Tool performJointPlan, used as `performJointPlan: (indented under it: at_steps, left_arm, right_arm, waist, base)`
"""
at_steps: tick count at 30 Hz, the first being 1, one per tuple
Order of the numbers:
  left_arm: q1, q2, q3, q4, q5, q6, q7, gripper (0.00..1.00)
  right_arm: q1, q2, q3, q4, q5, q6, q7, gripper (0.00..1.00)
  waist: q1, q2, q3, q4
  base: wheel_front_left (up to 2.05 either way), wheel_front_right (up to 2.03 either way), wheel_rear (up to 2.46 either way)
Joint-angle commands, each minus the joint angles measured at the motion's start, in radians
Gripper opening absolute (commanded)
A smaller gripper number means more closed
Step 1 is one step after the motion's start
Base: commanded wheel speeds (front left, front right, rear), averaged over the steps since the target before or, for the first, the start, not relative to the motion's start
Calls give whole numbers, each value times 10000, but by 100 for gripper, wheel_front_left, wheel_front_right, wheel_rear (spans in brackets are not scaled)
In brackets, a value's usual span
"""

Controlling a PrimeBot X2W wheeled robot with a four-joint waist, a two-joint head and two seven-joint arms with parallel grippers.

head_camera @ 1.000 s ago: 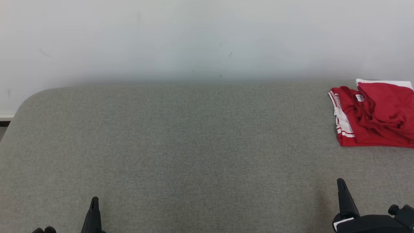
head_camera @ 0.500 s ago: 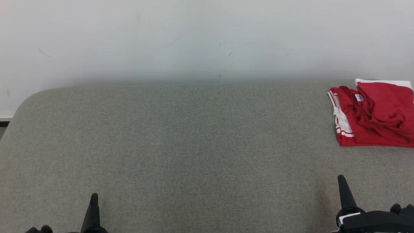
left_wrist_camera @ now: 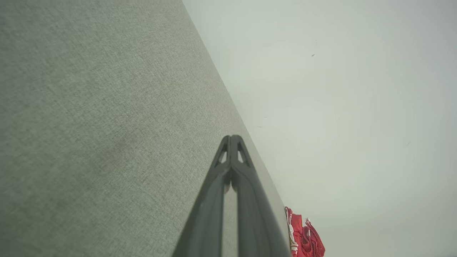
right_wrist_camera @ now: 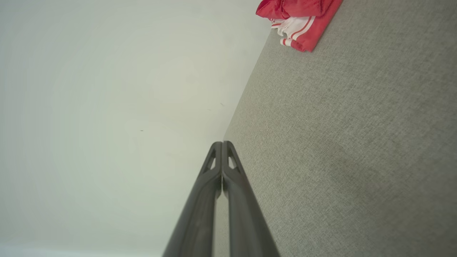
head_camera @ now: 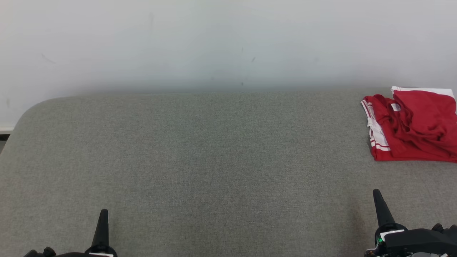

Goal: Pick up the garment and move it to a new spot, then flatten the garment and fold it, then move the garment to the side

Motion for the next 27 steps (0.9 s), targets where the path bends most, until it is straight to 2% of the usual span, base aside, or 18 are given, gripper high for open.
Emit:
performJointPlan:
  at_steps: [1,27]
  left_arm:
    - [-237,-6,51,-42,-267,12,55,0]
    - [-466,-43,205,17,-2444,16,616,0]
  right_arm:
    - [-116,-2,-49,-61,220,-13,72,0]
    - [-368,45,-218,-5,2188,-17,536,0]
  waist:
    - [-1,0,0,-2]
    - [-1,0,6,-44]
  base:
    - [0,0,0]
    - [0,0,0]
